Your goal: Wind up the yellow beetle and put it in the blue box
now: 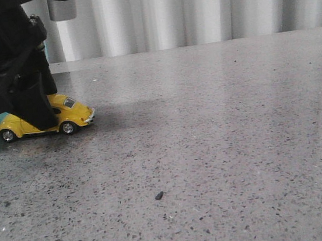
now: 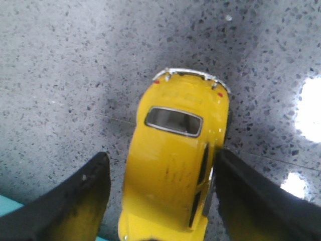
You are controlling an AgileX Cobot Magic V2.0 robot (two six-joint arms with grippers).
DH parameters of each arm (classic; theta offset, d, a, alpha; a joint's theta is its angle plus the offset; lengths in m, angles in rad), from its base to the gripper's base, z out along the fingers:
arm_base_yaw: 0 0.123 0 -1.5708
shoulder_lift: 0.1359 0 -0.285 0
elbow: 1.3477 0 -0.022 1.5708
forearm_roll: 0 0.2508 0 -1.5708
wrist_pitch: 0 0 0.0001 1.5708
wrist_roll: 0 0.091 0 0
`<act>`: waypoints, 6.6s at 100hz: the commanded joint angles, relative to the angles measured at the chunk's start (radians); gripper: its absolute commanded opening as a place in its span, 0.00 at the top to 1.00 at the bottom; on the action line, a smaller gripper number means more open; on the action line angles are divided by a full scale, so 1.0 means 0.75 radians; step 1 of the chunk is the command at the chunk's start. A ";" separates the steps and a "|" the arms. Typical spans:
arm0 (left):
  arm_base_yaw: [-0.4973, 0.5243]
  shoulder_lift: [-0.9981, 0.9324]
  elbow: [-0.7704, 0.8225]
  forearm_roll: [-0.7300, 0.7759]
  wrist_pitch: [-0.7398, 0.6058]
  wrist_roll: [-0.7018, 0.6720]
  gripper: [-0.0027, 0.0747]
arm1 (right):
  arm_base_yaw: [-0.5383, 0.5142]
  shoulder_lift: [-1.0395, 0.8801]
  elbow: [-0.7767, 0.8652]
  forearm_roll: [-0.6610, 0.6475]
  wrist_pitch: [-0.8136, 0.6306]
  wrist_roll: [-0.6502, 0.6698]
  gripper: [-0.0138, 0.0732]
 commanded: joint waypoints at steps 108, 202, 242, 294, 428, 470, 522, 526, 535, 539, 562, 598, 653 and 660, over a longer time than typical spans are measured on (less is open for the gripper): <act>-0.008 -0.004 -0.360 -0.011 0.164 -0.004 0.78 | -0.007 -0.043 -0.032 -0.016 -0.073 -0.001 0.89; 0.524 -0.013 -1.015 0.038 0.607 -0.394 0.78 | -0.007 -0.043 -0.032 -0.016 -0.068 -0.001 0.89; 0.843 0.093 -0.906 -0.320 0.607 -0.394 0.78 | -0.007 -0.043 -0.032 -0.016 -0.075 -0.001 0.89; 0.849 0.294 -0.747 -0.356 0.607 -0.457 0.78 | -0.007 -0.043 -0.032 -0.016 -0.075 -0.001 0.89; 0.883 0.151 -0.746 -0.554 0.607 -0.471 0.99 | -0.007 -0.230 0.171 -0.041 -0.282 -0.001 0.89; 0.901 -0.058 -0.746 -0.712 0.549 -0.450 0.99 | -0.007 -0.654 0.554 -0.044 -0.488 -0.001 0.89; 0.891 -0.346 -0.628 -0.860 0.417 -0.379 0.99 | -0.007 -1.114 0.840 -0.117 -0.546 -0.001 0.89; 0.891 -0.375 -0.589 -0.860 0.396 -0.379 0.99 | -0.007 -1.138 0.855 -0.117 -0.546 -0.001 0.89; 0.891 -0.456 -0.494 -0.860 0.340 -0.379 0.99 | -0.007 -1.179 0.870 -0.117 -0.527 -0.001 0.89; 0.891 -0.498 -0.440 -0.860 0.305 -0.372 0.99 | -0.007 -1.190 0.873 -0.117 -0.518 -0.001 0.89; 0.891 -0.756 -0.084 -0.863 0.066 -0.345 0.99 | -0.007 -1.210 0.876 -0.119 -0.539 -0.001 0.89; 0.766 -1.111 0.477 -1.002 -0.271 -0.137 0.99 | -0.007 -1.325 1.016 -0.123 -0.806 -0.001 0.89; 0.600 -1.697 0.975 -1.002 -0.570 -0.134 0.99 | -0.007 -1.642 1.216 -0.246 -0.913 -0.001 0.89; 0.600 -1.748 1.014 -1.002 -0.579 -0.134 0.99 | -0.007 -1.670 1.239 -0.252 -0.956 -0.001 0.89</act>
